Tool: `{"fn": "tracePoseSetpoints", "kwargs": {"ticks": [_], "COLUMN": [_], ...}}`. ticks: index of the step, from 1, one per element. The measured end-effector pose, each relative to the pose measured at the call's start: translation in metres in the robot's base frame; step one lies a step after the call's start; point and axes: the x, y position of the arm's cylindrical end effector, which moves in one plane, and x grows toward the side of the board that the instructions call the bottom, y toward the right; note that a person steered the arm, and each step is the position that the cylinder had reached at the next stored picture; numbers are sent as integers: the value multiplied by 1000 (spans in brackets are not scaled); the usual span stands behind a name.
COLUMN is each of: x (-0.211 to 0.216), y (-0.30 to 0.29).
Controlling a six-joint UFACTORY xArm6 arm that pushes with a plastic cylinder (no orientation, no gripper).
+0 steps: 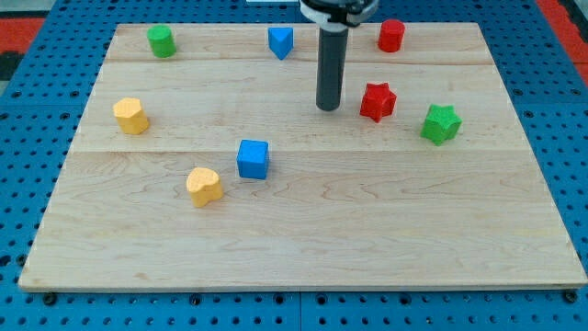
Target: Separate green star from the red star
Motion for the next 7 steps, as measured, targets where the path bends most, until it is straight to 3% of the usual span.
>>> {"fn": "tracePoseSetpoints", "kwargs": {"ticks": [1,2,4,6,7], "x": [-20,15,7,-71,-32], "y": [5,3,2,55,104]}}
